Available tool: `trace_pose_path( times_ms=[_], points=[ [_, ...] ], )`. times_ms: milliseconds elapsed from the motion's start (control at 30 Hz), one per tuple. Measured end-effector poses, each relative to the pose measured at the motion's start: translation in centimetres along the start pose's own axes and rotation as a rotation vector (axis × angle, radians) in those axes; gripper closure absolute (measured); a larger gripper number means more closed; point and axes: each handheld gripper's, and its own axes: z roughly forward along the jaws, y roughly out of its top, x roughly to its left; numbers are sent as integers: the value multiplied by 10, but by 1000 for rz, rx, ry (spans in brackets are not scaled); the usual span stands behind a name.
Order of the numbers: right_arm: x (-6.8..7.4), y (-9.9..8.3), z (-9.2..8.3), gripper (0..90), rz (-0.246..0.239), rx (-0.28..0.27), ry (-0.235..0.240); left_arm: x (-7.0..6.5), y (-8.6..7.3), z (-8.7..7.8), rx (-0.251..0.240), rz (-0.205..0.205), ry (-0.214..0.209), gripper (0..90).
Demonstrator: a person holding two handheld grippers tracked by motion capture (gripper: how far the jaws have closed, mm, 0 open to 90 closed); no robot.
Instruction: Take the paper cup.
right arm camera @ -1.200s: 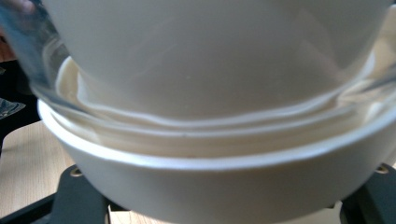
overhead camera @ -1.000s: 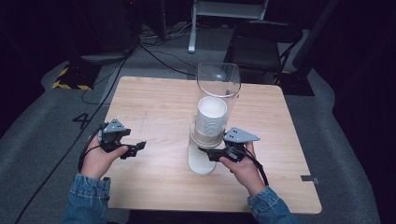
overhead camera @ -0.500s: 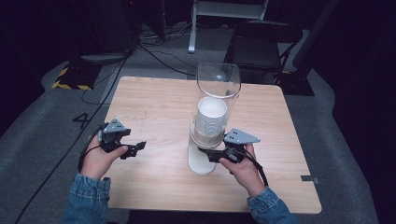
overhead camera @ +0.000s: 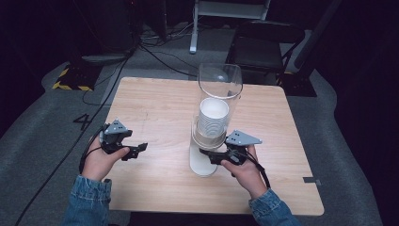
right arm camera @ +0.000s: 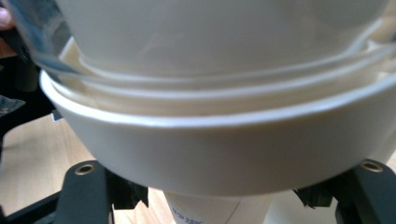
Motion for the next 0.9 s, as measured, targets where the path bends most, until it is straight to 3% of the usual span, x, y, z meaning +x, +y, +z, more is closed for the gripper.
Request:
trace_pose_path(
  times_ms=[233,333,433,667,900],
  points=[
    [-2,-2,2,325,-36,-11,-12,0,0,0,-1,-8,-2,189],
    [-4,-9,8,341,-71,80,-27,0,0,-1,-4,-6,-2,189],
    [-7,-19,15,339,-37,96,-10,1,1,-2,-14,-3,1,189],
    [-7,-19,12,326,-43,103,-11,2,0,-2,-10,-10,-1,189],
    [-8,-21,7,321,-48,156,-25,3,0,-3,-10,-5,2,189]
  ],
)
